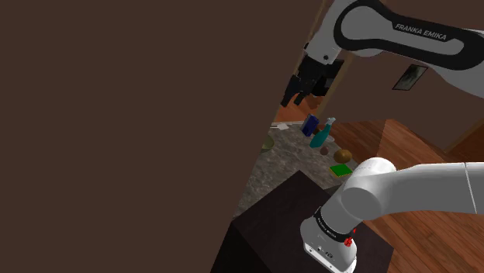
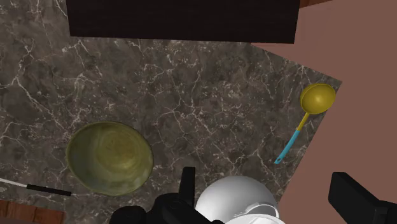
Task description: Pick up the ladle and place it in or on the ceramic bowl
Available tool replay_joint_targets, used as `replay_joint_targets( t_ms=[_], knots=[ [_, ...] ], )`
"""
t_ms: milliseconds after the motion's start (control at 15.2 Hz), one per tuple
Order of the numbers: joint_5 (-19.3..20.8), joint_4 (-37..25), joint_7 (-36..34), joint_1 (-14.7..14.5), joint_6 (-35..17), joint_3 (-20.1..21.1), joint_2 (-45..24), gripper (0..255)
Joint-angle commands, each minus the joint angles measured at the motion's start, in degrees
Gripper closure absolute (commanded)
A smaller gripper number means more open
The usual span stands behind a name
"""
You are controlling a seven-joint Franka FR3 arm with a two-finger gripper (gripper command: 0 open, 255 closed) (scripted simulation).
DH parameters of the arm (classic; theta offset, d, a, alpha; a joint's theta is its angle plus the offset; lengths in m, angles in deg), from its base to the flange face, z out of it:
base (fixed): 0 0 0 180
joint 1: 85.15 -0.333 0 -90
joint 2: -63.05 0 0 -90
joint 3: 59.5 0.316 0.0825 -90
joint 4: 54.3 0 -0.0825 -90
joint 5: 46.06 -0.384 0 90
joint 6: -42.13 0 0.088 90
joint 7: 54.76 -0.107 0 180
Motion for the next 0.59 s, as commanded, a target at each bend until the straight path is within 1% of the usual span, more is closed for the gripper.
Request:
replay_joint_targets(
  t_ms=[0, 264, 528],
  knots=[
    [0.00, 0.00, 0.00, 0.00, 0.00, 0.00, 0.00, 0],
    [-2.44, 5.09, -4.13, -0.90, -6.50, 3.33, -1.61, 0],
    [-5.04, 9.00, -8.13, -2.08, -13.45, 6.76, -4.75, 0]
  ],
)
